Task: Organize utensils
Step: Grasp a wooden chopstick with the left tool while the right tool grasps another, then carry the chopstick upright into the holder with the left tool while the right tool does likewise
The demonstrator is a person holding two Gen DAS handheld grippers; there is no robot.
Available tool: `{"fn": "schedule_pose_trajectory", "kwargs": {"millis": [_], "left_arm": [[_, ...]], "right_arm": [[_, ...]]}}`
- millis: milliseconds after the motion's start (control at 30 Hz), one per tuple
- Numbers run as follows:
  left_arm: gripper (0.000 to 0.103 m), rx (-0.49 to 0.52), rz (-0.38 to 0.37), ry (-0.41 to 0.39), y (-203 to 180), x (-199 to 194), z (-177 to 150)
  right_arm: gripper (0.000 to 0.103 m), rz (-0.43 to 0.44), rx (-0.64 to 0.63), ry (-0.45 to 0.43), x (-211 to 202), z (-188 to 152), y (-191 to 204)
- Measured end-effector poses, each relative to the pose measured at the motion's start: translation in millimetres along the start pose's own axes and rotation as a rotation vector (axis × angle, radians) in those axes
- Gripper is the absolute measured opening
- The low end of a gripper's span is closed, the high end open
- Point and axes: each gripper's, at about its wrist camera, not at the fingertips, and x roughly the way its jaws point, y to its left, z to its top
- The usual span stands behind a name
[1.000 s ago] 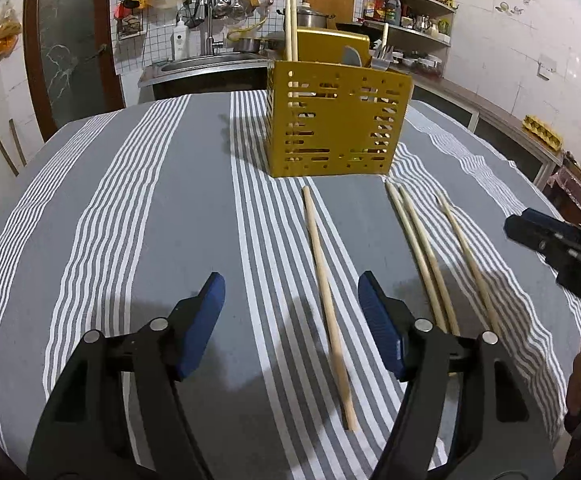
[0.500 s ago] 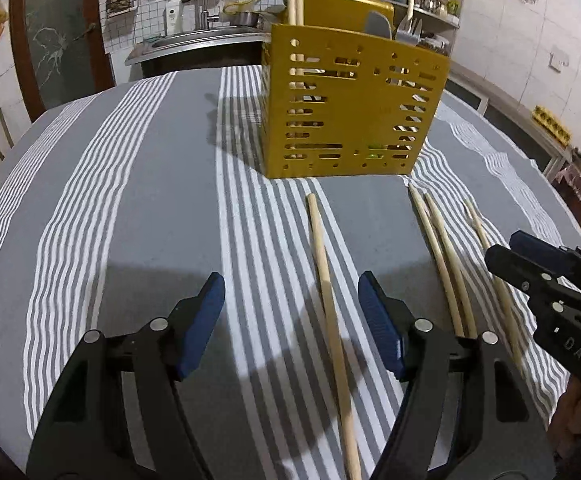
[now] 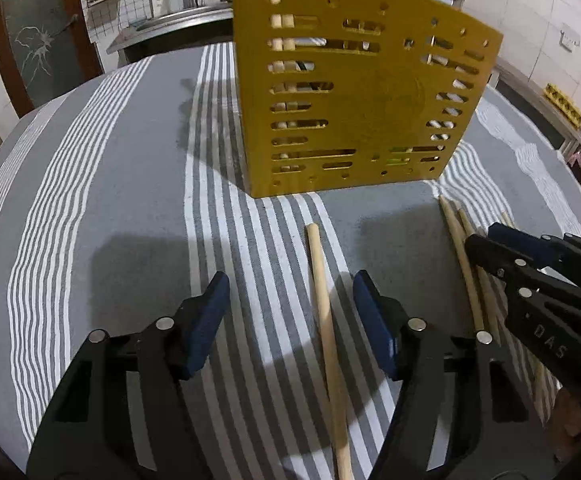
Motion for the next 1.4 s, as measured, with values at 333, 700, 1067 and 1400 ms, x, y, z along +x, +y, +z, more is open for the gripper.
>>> {"fn": "schedule_pose_trajectory", "kwargs": {"millis": [333, 700, 1067, 1400], "left_arm": [[0.027, -0.003, 0.035, 0.015, -4.8, 10.9, 11.7], [0.004, -0.074, -0.024, -0.008, 11.7, -10.6, 16.7], [0.005, -0.055, -0.025, -0.18, 9.6, -81.3, 25.1], [0.005, -0.034, -0.022, -0.301, 1.1, -138.5, 23.1]], "right_arm": [[0.013, -0.019, -0.035, 0.033, 11.8, 2.9, 15.7], [0.006, 0.092, 0.043, -0.015, -15.5, 0.3, 4.0], [0.006, 0.178, 0.046, -0.21, -93.7, 8.1, -5.0], [0.006, 0.184, 0.016, -0.371, -144.3, 20.7, -17.7]]}}
